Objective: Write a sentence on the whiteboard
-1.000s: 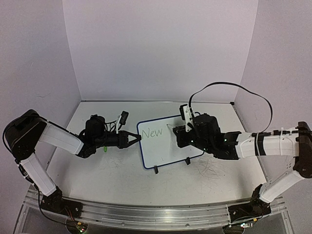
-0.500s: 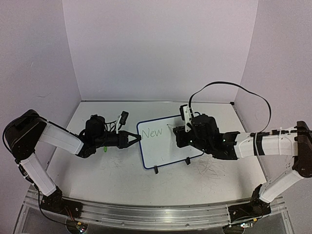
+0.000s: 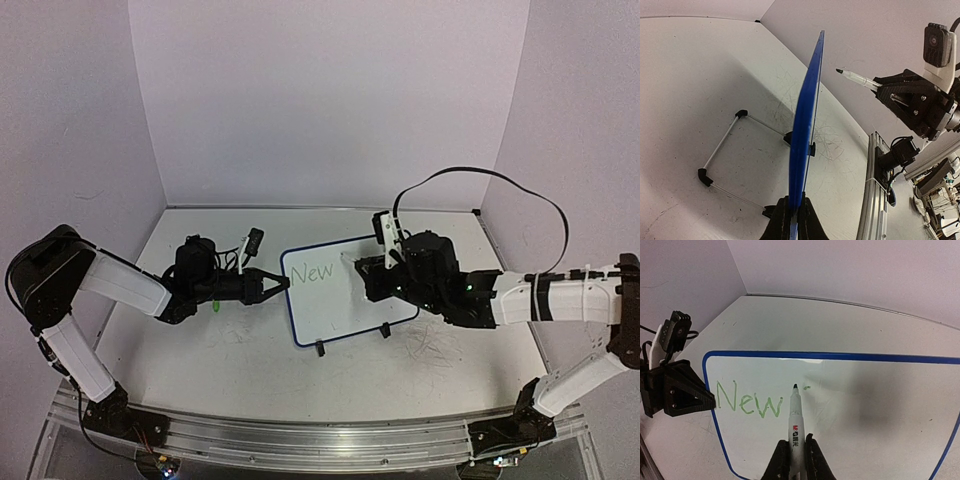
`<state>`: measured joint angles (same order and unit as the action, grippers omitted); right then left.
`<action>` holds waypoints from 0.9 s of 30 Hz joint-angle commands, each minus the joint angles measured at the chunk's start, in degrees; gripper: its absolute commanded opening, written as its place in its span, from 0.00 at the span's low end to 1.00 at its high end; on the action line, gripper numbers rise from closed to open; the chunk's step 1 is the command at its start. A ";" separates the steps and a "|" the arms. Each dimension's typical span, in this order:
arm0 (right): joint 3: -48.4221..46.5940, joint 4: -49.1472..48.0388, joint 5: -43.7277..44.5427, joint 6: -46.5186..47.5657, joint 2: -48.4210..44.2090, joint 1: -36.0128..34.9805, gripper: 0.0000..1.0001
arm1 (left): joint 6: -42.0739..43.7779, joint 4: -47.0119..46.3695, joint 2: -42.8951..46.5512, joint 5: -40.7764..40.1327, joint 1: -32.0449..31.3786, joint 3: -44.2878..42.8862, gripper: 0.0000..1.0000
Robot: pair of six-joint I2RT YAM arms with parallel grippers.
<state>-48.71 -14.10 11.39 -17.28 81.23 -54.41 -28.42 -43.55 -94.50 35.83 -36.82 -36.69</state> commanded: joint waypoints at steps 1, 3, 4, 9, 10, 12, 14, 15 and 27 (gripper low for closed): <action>-0.76 -0.90 -1.34 -0.61 1.61 -0.02 0.00 | 0.21 0.88 1.81 0.11 -0.18 -1.55 0.00; -0.81 -0.65 -0.49 -0.80 1.73 0.00 0.00 | 0.21 0.92 2.00 0.09 -0.17 -1.58 0.00; -0.79 -0.59 -0.16 -0.83 1.74 -0.03 0.00 | 0.21 0.94 2.08 0.04 -0.18 -1.55 0.00; -1.29 0.08 0.82 -1.06 2.36 0.01 0.00 | 0.30 0.95 2.02 0.11 -0.18 -1.55 0.00; -1.29 0.11 0.94 -1.14 2.41 0.02 0.00 | 0.30 0.98 1.97 0.11 -0.18 -1.55 0.00; -1.38 0.13 1.28 -1.33 2.67 0.03 0.00 | 0.30 0.94 1.93 0.14 -0.18 -1.53 0.00; -1.66 0.27 1.23 -1.36 3.07 0.01 0.00 | 0.30 1.03 1.95 0.11 -0.17 -1.62 0.00; -1.81 0.38 1.27 -1.40 3.25 0.03 0.00 | 0.33 1.05 1.97 0.11 -0.17 -1.63 0.00; -1.62 1.62 6.01 -2.85 2.45 0.04 0.00 | 0.40 1.23 2.22 0.12 -0.19 -1.61 0.00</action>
<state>-48.85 -12.88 13.32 -19.15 84.23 -54.50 -28.42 -43.48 -94.45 35.79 -36.82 -36.70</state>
